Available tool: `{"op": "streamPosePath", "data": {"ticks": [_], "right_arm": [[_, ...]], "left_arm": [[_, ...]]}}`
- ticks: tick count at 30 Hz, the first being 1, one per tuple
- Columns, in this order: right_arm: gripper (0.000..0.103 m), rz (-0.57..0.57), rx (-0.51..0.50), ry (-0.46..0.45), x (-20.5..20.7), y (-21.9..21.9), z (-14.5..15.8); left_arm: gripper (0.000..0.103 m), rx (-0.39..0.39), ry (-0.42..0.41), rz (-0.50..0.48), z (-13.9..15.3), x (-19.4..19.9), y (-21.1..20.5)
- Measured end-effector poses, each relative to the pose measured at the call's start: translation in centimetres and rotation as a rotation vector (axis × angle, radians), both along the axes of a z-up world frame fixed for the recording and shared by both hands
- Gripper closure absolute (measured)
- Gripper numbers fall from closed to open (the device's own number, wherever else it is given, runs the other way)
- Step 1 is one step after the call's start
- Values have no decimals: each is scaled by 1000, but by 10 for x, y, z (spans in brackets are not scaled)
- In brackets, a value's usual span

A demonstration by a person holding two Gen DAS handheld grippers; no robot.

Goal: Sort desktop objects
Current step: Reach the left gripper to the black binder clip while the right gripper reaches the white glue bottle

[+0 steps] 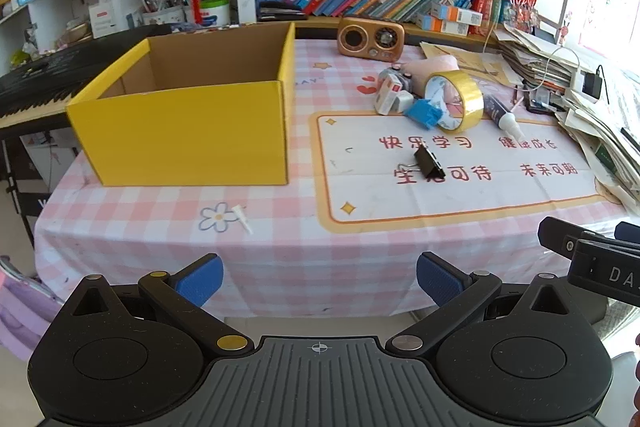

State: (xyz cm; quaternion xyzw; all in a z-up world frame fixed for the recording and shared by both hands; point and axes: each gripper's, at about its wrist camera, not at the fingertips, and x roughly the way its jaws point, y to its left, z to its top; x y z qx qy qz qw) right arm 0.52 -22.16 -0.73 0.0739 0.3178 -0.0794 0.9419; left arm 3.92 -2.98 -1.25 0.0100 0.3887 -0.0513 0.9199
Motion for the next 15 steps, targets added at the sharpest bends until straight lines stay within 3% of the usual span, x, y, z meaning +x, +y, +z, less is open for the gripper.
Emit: {"op": "streamPosePath", "data": {"ticks": [15], "right_arm": [[0, -4, -11, 46, 37, -42, -5]], "left_arm": [[0, -19, 37, -12, -10, 40, -41]]}}
